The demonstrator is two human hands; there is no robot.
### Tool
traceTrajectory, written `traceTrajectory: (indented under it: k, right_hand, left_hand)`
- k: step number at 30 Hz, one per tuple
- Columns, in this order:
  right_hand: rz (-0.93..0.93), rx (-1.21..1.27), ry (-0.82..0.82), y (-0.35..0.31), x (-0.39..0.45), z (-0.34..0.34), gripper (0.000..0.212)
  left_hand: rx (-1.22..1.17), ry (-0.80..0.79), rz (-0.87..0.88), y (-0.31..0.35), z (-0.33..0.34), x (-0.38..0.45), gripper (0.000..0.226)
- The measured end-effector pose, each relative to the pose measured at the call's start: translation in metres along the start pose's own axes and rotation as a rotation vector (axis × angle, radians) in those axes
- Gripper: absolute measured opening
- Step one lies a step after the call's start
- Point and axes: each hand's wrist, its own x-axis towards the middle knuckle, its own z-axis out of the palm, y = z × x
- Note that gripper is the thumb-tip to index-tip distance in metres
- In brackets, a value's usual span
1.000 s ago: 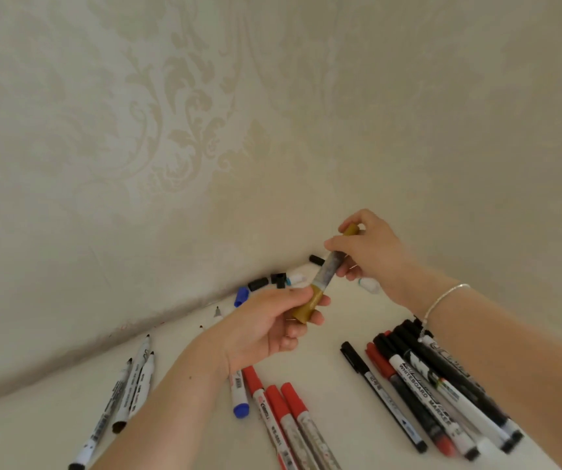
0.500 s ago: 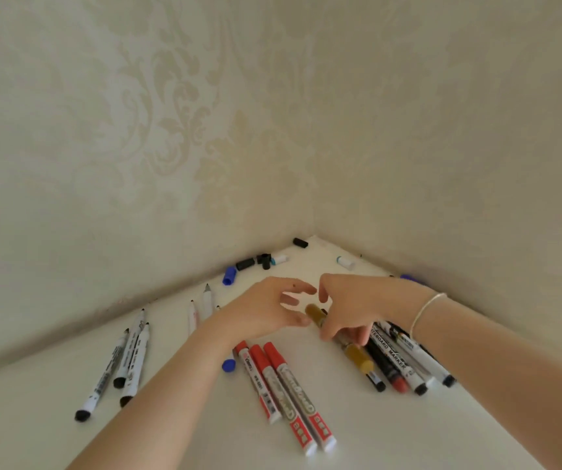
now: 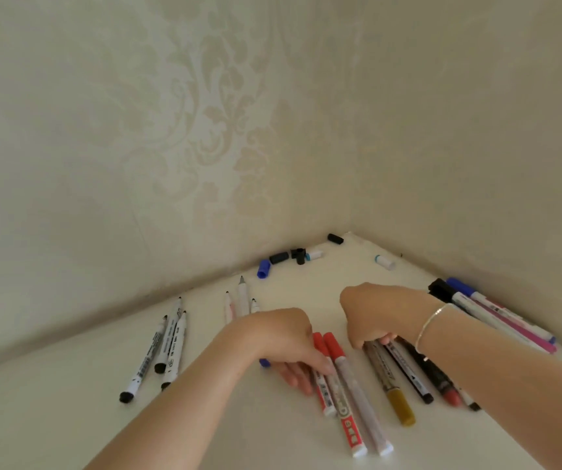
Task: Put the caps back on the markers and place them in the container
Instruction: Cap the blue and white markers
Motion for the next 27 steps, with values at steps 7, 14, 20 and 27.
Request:
traceTrajectory:
  k: [7, 14, 20, 27]
  right_hand:
    - [0.037, 0.178, -0.008, 0.003, 0.032, -0.011, 0.014]
    - [-0.019, 0.167, -0.082, 0.002, 0.045, -0.013, 0.018]
    - [-0.008, 0.329, 0.147, 0.006, 0.066, -0.033, 0.008]
    - [-0.087, 0.218, 0.542, 0.003, 0.124, -0.034, 0.033]
  left_hand:
    - [-0.186, 0.006, 0.142, 0.007, -0.005, 0.015, 0.012]
    - [-0.17, -0.181, 0.186, -0.003, -0.026, 0.011, 0.025]
    - [-0.08, -0.272, 0.221, -0.009, -0.031, 0.007, 0.033]
    - [-0.037, -0.082, 0.212, -0.016, -0.062, -0.004, 0.026]
